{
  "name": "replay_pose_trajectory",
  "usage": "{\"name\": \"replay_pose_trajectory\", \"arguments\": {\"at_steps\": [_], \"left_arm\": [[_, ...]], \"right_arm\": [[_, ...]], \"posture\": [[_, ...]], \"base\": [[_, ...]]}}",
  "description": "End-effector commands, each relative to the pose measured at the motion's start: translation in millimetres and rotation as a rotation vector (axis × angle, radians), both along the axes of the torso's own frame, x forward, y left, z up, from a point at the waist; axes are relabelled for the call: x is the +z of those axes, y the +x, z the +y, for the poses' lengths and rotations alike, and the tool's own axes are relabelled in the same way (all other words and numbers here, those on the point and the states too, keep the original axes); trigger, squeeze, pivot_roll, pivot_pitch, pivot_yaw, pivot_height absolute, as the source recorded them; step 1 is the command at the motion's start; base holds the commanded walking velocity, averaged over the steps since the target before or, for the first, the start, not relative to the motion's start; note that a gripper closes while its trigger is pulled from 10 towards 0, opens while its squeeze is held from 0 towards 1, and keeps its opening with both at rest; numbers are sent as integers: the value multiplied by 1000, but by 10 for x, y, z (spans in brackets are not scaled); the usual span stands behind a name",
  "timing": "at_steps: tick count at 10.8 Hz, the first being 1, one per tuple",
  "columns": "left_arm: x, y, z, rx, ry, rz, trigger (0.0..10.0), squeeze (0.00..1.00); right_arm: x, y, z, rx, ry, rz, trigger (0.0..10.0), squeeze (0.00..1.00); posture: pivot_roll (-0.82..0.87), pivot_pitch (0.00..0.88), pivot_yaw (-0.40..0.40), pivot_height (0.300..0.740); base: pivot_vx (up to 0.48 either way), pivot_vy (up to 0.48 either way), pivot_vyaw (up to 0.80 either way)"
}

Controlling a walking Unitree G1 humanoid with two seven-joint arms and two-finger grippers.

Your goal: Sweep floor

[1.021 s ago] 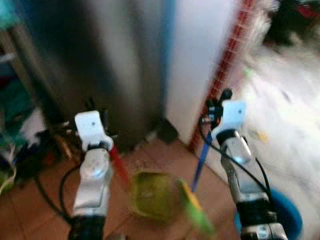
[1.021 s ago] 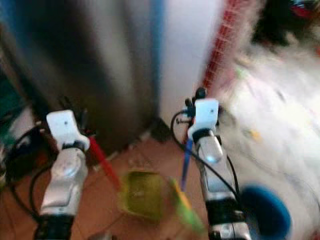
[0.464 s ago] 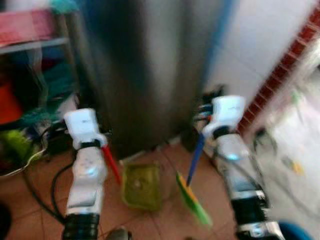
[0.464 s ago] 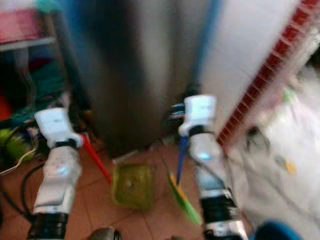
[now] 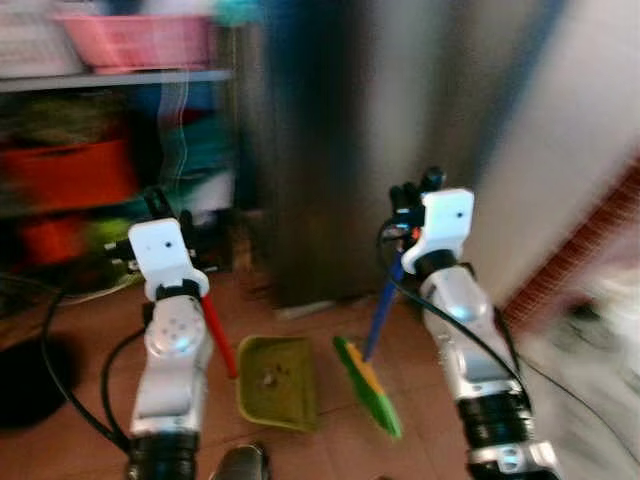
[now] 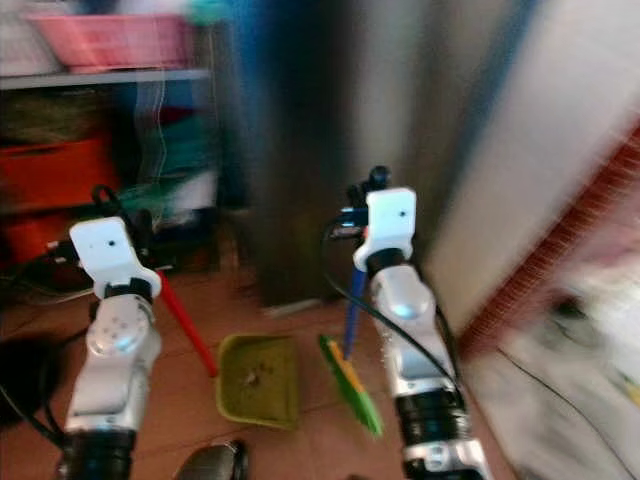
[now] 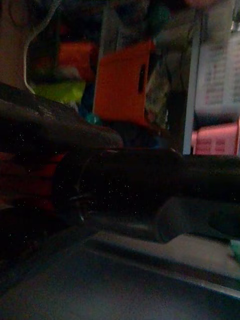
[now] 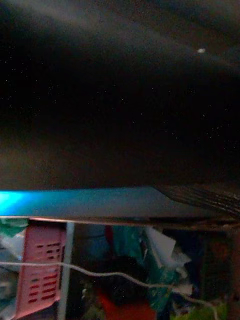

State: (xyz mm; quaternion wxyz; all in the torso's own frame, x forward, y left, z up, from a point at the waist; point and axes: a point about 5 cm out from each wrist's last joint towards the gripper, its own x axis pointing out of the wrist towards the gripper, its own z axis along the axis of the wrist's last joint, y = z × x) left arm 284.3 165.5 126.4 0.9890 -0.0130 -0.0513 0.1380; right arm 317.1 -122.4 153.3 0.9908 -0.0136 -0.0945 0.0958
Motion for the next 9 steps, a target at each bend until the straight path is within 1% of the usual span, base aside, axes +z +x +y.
{"name": "replay_pose_trajectory", "arguments": {"at_steps": [1, 4, 5, 6, 7, 8, 9], "left_arm": [[144, 27, -14, -7, 3, -59, 10000, 0], [154, 26, 16, -10, 0, -61, 10000, 0], [152, 16, 20, -15, 1, -62, 10000, 0], [149, 4, 19, -26, 2, -60, 10000, 0], [139, -16, 39, -27, 4, -51, 10000, 0], [141, -50, 82, -32, 34, -34, 10000, 0], [150, -109, 144, -28, 53, -37, 10000, 0]], "right_arm": [[115, 9, -43, -20, 20, -52, 10000, 0], [138, 9, -96, -61, 5, -69, 10000, 0], [169, 14, -156, -107, -19, -91, 10000, 0], [193, 18, -233, -159, -40, -105, 10000, 0], [200, 16, -283, -170, -46, -101, 10000, 0], [176, -12, -337, -189, -67, -88, 10000, 0], [126, -49, -336, -199, -79, -74, 10000, 0]], "posture": [[-47, 0, -52, 740], [-50, 0, -51, 740], [-51, 0, -51, 740], [-48, 0, -58, 740], [-47, 0, -58, 740], [-44, 0, -61, 740], [-31, 19, -64, 740]], "base": [[0, 0, 0], [0, 0, 0], [0, 0, 0], [247, 0, 0], [0, 0, 0], [0, 0, 0], [0, 0, 0]]}}
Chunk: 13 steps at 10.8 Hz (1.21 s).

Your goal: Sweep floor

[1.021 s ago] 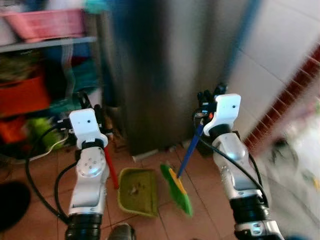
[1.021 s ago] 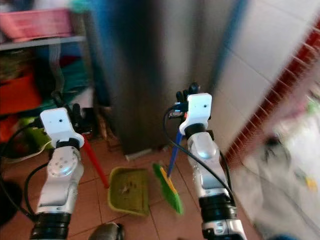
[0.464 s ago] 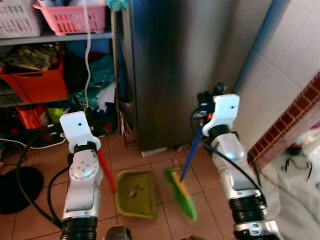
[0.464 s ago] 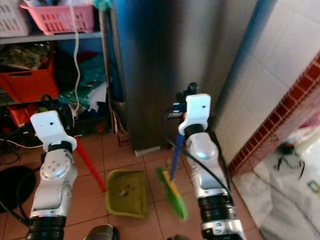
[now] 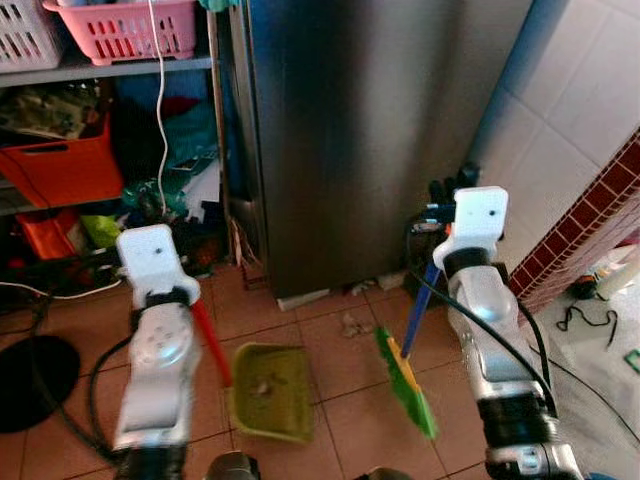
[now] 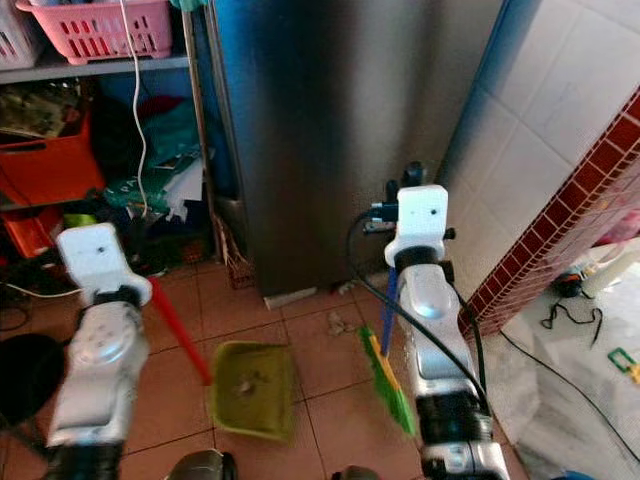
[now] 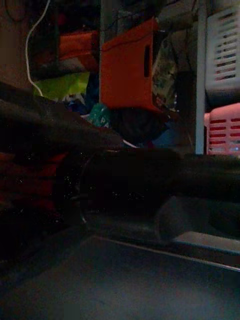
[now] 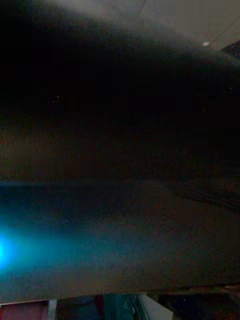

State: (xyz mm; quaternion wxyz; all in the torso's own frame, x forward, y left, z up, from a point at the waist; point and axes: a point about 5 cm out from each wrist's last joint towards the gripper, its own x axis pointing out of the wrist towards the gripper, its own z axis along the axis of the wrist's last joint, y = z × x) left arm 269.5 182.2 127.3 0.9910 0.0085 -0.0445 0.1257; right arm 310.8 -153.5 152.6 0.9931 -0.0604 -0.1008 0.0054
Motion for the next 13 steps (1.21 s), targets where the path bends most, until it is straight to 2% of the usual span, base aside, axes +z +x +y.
{"name": "replay_pose_trajectory", "arguments": {"at_steps": [1, 3, 4, 7, 13], "left_arm": [[155, -25, 32, -1, 16, -65, 10000, 0], [147, -83, 34, 8, 8, -63, 10000, 0], [130, -104, -3, 4, -3, -54, 10000, 0], [126, -89, -98, -26, -16, -50, 10000, 0], [133, -91, -122, -25, -21, -50, 10000, 0]], "right_arm": [[79, -30, 27, -3, 2, -38, 10000, 0], [67, -34, 90, -4, 12, -42, 10000, 0], [116, -20, 66, -12, -18, -69, 10000, 0], [172, 18, 0, -34, -26, -86, 10000, 0], [184, 33, 41, -10, -27, -89, 10000, 0]], "posture": [[-12, 12, -60, 740], [-7, 0, -57, 740], [-8, 0, -55, 740], [-20, 0, -52, 740], [-17, 0, -63, 740]], "base": [[274, 0, 0], [411, 0, 0], [439, 0, 0], [441, 0, 0], [416, 0, 0]]}}
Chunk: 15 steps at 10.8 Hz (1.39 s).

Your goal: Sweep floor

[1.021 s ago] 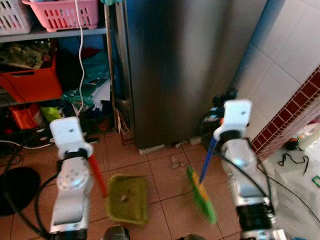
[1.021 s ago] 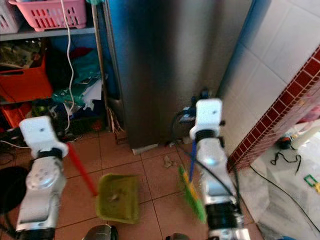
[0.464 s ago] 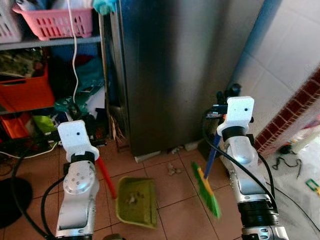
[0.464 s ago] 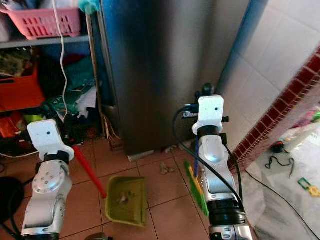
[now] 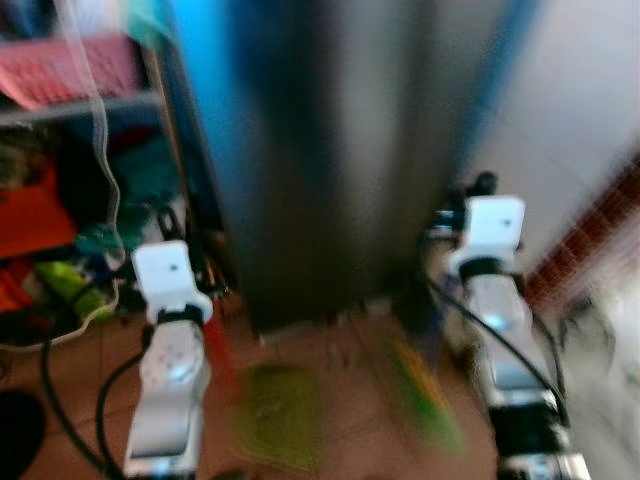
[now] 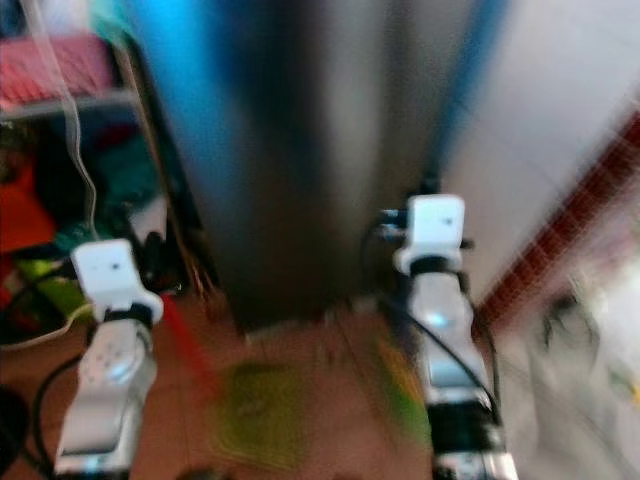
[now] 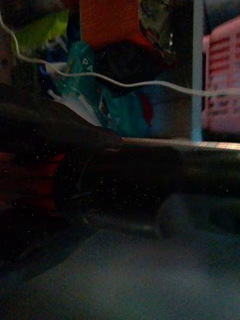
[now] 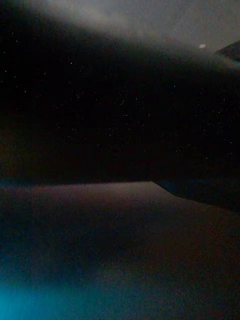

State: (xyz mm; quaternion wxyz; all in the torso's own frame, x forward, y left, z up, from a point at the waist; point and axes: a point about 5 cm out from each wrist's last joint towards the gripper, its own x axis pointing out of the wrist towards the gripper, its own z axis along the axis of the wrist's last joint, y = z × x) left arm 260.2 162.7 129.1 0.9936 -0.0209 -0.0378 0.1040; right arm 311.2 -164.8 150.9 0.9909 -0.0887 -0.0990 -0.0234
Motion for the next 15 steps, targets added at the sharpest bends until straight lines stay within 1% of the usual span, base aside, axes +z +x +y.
{"name": "replay_pose_trajectory", "arguments": {"at_steps": [1, 4, 7, 8, 10, 11, 12, 13, 14, 15], "left_arm": [[86, 2, 74, 48, 19, -31, 10000, 0], [84, -4, 55, 73, 25, -34, 10000, 0], [86, -17, 77, 116, 38, -27, 10000, 0], [70, -15, 81, 130, 41, -18, 10000, 0], [31, -5, 85, 146, 46, -2, 10000, 0], [26, 3, 98, 166, 62, 1, 10000, 0], [24, 18, 119, 200, 86, -5, 10000, 0], [26, 45, 137, 253, 90, -14, 10000, 0], [33, 80, 133, 264, 94, -25, 10000, 0], [52, 92, 140, 289, 91, -84, 10000, 0]], "right_arm": [[205, 27, 153, 59, 18, -89, 10000, 0], [187, 20, 144, 68, 16, -78, 10000, 0], [163, 16, 173, 77, 29, -64, 10000, 0], [160, 16, 181, 79, 12, -60, 10000, 0], [160, 9, 193, 87, 11, -63, 10000, 0], [148, 4, 189, 83, 11, -58, 10000, 0], [141, 2, 188, 82, 9, -55, 10000, 0], [134, 1, 188, 81, 5, -52, 10000, 0], [137, 1, 186, 80, 5, -53, 10000, 0], [135, -2, 183, 80, 26, -55, 10000, 0]], "posture": [[-18, 0, -65, 740], [-22, 0, -64, 740], [-20, 0, -68, 740], [-20, 0, -68, 740], [-21, 5, -66, 740], [-22, 8, -66, 740], [-23, 11, -65, 740], [-26, 12, -65, 740], [-32, 14, -65, 740], [-32, 14, -65, 740]], "base": [[0, 0, 0], [0, 0, 0], [0, 0, 0], [0, 0, 0], [0, 0, 800], [0, 0, 800], [0, 0, 800], [0, 0, 800], [0, 0, 700], [0, 0, 0]]}}
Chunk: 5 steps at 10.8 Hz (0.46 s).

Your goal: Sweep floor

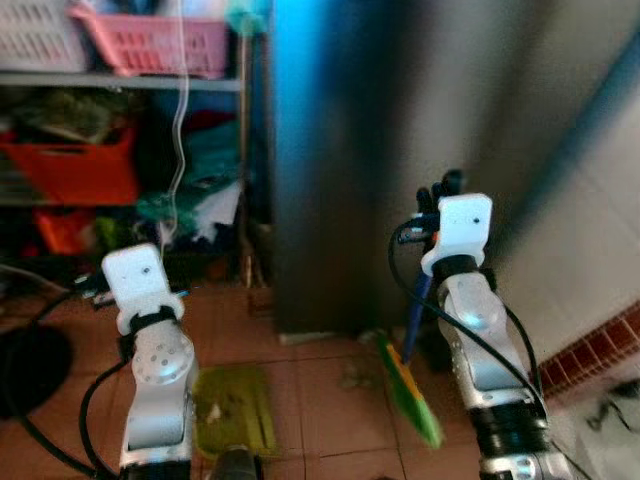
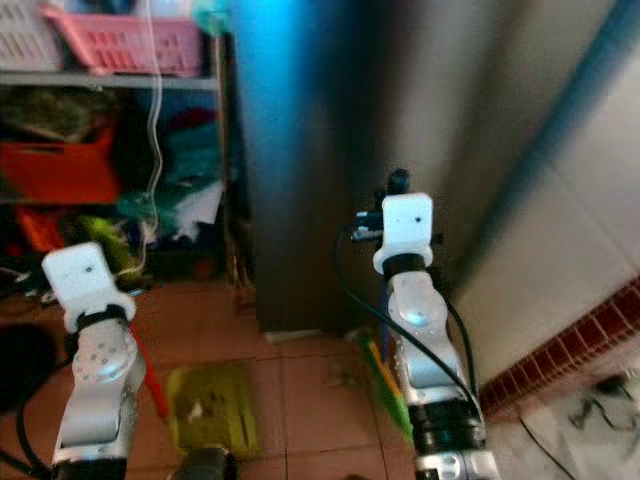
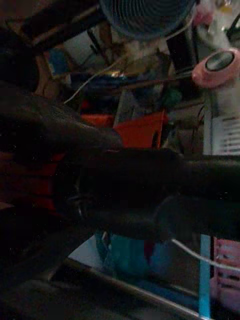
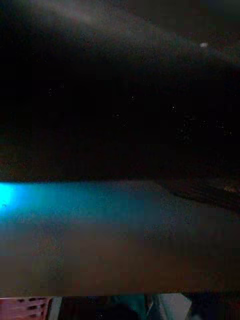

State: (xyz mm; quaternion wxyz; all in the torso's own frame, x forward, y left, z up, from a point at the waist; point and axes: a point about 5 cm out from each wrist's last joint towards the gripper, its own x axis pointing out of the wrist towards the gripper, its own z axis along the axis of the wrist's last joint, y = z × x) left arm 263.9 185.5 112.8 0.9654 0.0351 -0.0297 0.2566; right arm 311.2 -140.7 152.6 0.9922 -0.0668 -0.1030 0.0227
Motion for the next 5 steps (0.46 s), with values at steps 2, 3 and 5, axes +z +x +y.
{"name": "replay_pose_trajectory", "arguments": {"at_steps": [2, 3, 5], "left_arm": [[197, 144, -103, -40, 2, -114, 10000, 0], [168, 205, -118, -67, 4, -124, 10000, 0], [92, 345, -222, -137, -3, -119, 10000, 0]], "right_arm": [[134, 2, -66, -13, -9, -58, 10000, 0], [133, 5, -55, -8, -16, -59, 10000, 0], [143, 22, 13, 31, -28, -58, 10000, 0]], "posture": [[-43, 16, -68, 740], [-46, 17, -68, 740], [-61, 29, -75, 740]], "base": [[0, 0, 0], [0, 0, 0], [0, 0, 0]]}}
